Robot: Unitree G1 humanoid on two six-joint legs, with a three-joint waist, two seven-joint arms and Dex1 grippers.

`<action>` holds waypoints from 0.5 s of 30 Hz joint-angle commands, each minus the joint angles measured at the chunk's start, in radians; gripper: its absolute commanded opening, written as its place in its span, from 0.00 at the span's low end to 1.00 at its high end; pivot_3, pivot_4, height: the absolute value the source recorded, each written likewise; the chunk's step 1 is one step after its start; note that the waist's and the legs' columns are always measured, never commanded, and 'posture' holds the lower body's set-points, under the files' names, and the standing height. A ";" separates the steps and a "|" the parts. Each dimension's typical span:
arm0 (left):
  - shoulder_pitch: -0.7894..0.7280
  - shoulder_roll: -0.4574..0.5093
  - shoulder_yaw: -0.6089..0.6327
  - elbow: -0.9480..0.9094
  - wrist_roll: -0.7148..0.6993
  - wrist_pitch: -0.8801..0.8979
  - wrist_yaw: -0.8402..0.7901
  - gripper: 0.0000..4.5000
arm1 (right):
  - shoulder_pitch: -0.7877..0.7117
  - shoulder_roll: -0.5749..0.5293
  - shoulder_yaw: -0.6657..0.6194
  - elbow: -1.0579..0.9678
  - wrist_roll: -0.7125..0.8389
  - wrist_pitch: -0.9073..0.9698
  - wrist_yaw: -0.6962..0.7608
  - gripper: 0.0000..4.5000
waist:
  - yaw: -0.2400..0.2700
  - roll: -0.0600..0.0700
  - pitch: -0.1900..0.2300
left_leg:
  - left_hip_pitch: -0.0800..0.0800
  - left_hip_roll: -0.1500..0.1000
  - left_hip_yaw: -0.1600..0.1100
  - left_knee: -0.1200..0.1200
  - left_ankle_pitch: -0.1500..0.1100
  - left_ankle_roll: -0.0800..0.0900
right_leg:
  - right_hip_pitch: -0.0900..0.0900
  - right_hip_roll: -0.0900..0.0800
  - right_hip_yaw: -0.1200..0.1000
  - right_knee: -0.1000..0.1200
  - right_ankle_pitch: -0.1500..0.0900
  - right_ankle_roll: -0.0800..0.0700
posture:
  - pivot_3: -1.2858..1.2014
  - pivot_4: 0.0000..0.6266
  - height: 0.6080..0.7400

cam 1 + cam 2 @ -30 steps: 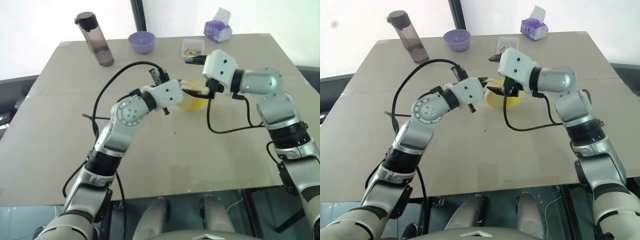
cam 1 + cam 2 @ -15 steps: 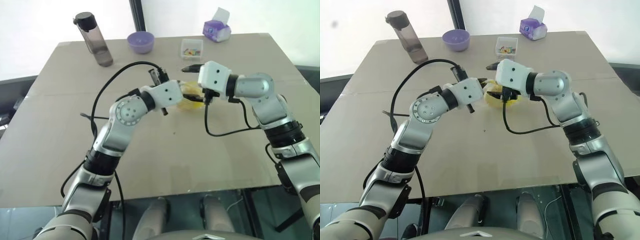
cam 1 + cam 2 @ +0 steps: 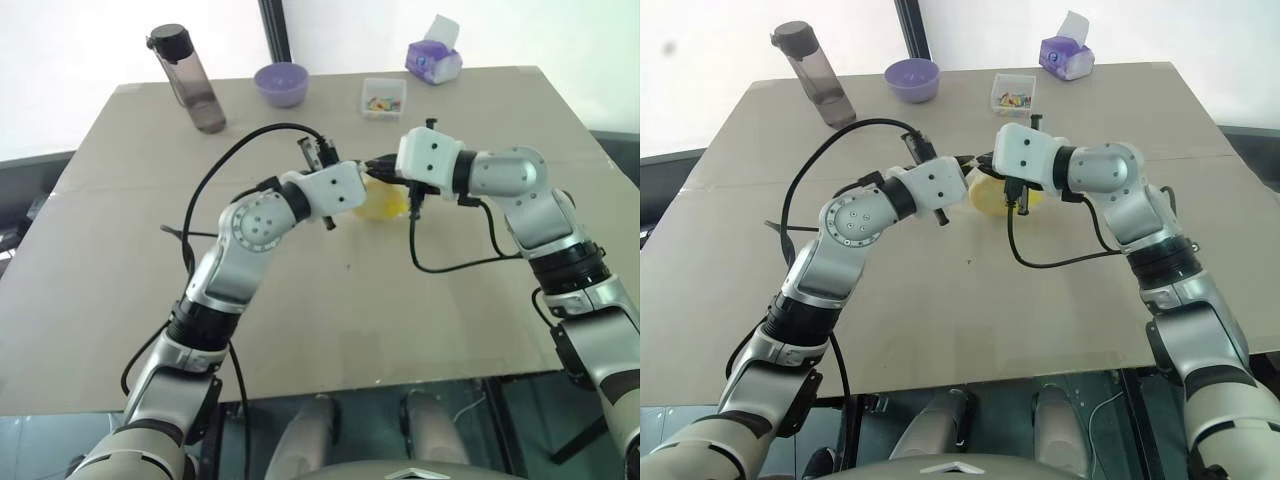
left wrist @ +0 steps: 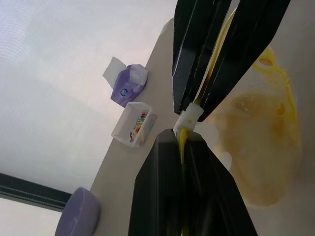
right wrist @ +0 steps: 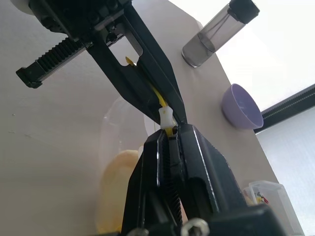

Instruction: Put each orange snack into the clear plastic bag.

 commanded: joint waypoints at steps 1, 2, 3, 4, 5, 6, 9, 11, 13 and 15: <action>-0.021 -0.001 -0.001 -0.021 0.010 -0.021 0.017 0.00 | -0.015 0.004 -0.016 -0.033 0.013 -0.013 -0.005 0.05 | 0.000 0.000 0.000 | 0.000 0.000 0.000 0.000 0.000 0.000 | 0.000 0.000 0.000 0.000 0.000 0.000 | 0.52 0.24 1.00; -0.021 -0.002 -0.001 -0.020 0.011 -0.022 0.018 0.00 | -0.014 0.004 -0.016 -0.036 0.016 -0.013 -0.003 0.05 | 0.000 0.000 0.000 | 0.000 0.000 0.000 0.000 0.000 0.000 | 0.000 0.000 0.000 0.000 0.000 0.000 | 0.52 0.24 1.00; -0.021 -0.004 -0.002 -0.020 0.011 -0.022 0.019 0.00 | -0.013 0.004 -0.016 -0.036 0.016 -0.015 -0.003 0.05 | 0.000 0.000 0.000 | 0.000 0.000 0.000 0.000 0.000 0.000 | 0.000 0.000 0.000 0.000 0.000 0.000 | 0.52 0.24 1.00; -0.021 -0.005 -0.003 -0.020 0.012 -0.022 0.019 0.00 | -0.013 0.004 -0.017 -0.036 0.015 -0.019 -0.006 0.05 | 0.000 0.000 0.000 | 0.000 0.000 0.000 0.000 0.000 0.000 | 0.000 0.000 0.000 0.000 0.000 0.000 | 0.52 0.24 1.00; -0.021 -0.005 -0.003 -0.021 0.012 -0.022 0.019 0.00 | -0.012 0.005 -0.019 -0.038 0.013 -0.012 -0.010 0.05 | 0.000 0.000 0.000 | 0.000 0.000 0.000 0.000 0.000 0.000 | 0.000 0.000 0.000 0.000 0.000 0.000 | 0.52 0.24 1.00; -0.020 -0.006 -0.004 -0.021 0.013 -0.022 0.020 0.00 | -0.011 0.005 -0.020 -0.040 0.012 -0.007 -0.013 0.05 | 0.000 0.000 0.000 | 0.000 0.000 0.000 0.000 0.000 0.000 | 0.000 0.000 0.000 0.000 0.000 0.000 | 0.52 0.24 1.00; -0.018 -0.007 -0.005 -0.022 0.013 -0.021 0.020 0.00 | -0.010 0.002 -0.019 -0.042 0.006 0.008 -0.014 0.05 | 0.000 0.000 0.000 | 0.000 0.000 0.000 0.000 0.000 0.000 | 0.000 0.000 0.000 0.000 0.000 0.000 | 0.52 0.24 1.00; -0.018 -0.008 -0.005 -0.022 0.013 -0.021 0.020 0.00 | -0.009 0.000 -0.018 -0.044 0.003 0.013 -0.013 0.05 | 0.000 0.000 0.000 | 0.000 0.000 0.000 0.000 0.000 0.000 | 0.000 0.000 0.000 0.000 0.000 0.000 | 0.52 0.24 1.00; -0.018 -0.008 -0.006 -0.022 0.013 -0.022 0.020 0.00 | -0.008 -0.003 -0.016 -0.044 -0.002 0.016 -0.012 0.10 | 0.000 0.000 0.000 | 0.000 0.000 0.000 0.000 0.000 0.000 | 0.000 0.000 0.000 0.000 0.000 0.000 | 0.52 0.24 1.00; -0.018 -0.009 -0.007 -0.022 0.013 -0.023 0.020 0.00 | -0.008 -0.005 -0.016 -0.045 -0.005 0.016 -0.011 0.20 | 0.000 0.000 0.000 | 0.000 0.000 0.000 0.000 0.000 0.000 | 0.000 0.000 0.000 0.000 0.000 0.000 | 0.52 0.24 1.00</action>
